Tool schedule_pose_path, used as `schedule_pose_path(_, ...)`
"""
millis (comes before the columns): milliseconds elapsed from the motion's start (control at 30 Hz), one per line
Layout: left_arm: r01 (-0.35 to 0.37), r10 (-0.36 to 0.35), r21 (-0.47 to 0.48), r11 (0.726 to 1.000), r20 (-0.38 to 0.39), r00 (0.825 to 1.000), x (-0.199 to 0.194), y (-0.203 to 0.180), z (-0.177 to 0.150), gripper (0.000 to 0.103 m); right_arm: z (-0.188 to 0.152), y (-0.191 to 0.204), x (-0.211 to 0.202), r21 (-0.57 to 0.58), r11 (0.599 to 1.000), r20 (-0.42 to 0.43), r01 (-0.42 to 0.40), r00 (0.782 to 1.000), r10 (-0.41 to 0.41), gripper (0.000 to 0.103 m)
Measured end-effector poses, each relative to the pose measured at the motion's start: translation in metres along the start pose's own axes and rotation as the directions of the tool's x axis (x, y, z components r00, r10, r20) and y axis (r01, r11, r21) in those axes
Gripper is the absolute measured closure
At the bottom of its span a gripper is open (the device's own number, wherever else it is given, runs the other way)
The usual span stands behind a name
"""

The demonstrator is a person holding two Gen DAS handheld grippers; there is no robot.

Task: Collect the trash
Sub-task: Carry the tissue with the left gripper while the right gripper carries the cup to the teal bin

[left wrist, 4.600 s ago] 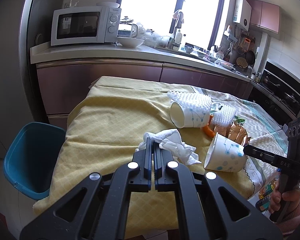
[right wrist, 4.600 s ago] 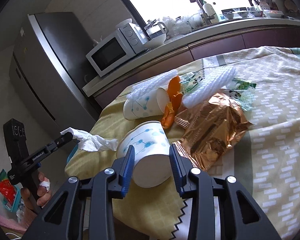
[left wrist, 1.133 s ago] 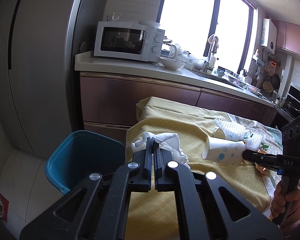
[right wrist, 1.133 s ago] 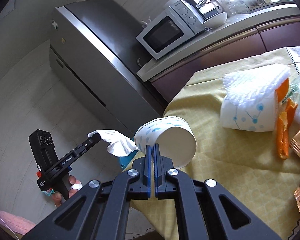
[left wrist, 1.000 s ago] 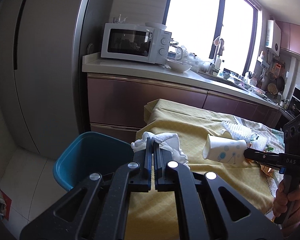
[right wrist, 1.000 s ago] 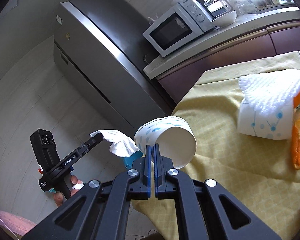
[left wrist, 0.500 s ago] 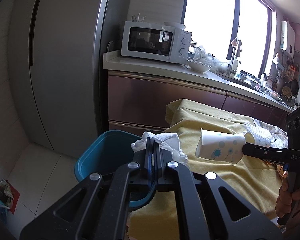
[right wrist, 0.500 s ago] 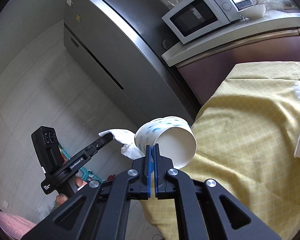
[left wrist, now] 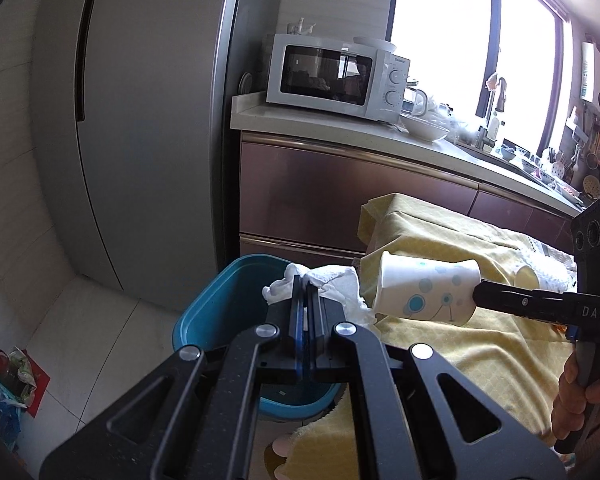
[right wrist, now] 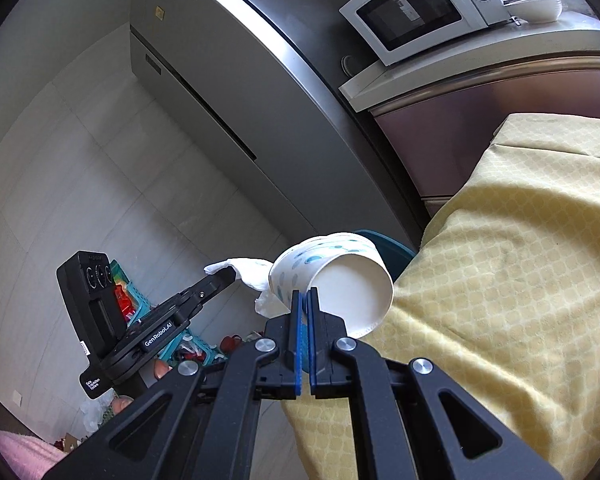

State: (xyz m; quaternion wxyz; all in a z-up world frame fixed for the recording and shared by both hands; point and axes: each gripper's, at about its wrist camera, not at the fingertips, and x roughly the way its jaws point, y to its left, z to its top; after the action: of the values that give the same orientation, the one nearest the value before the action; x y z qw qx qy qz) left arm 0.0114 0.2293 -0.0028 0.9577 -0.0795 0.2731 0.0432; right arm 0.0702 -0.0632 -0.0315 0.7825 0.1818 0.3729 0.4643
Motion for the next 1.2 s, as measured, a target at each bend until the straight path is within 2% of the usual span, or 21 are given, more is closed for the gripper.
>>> schedule_pose_path(200, -0.026, 0.026, -0.015, 1.0, -0.014, 1.0, 0.009, 0.01, -0.002, 0.101, 0.005, 0.004, 0.015, -0.016, 1.0, -0.029, 0.005, 1.0, -0.006, 0.102)
schedule_pose_path(633, -0.07, 0.068, -0.02, 0.997, -0.074, 0.995, 0.047, 0.024, -0.007, 0.101, 0.017, 0.007, 0.059, -0.033, 0.997, -0.094, 0.066, 0.993, -0.069, 0.102)
schedule_pose_path(1033, -0.108, 0.102, -0.033, 0.994, -0.153, 0.983, 0.096, 0.032, -0.022, 0.101, 0.02, 0.003, 0.109, -0.062, 0.99, -0.201, 0.124, 0.97, -0.134, 0.102)
schedule_pose_path(1200, -0.102, 0.093, -0.042, 0.994, -0.18, 0.979, 0.117, 0.034, -0.026, 0.101, 0.021, -0.001, 0.126, -0.049, 0.988, -0.233, 0.146, 0.96, -0.153, 0.102)
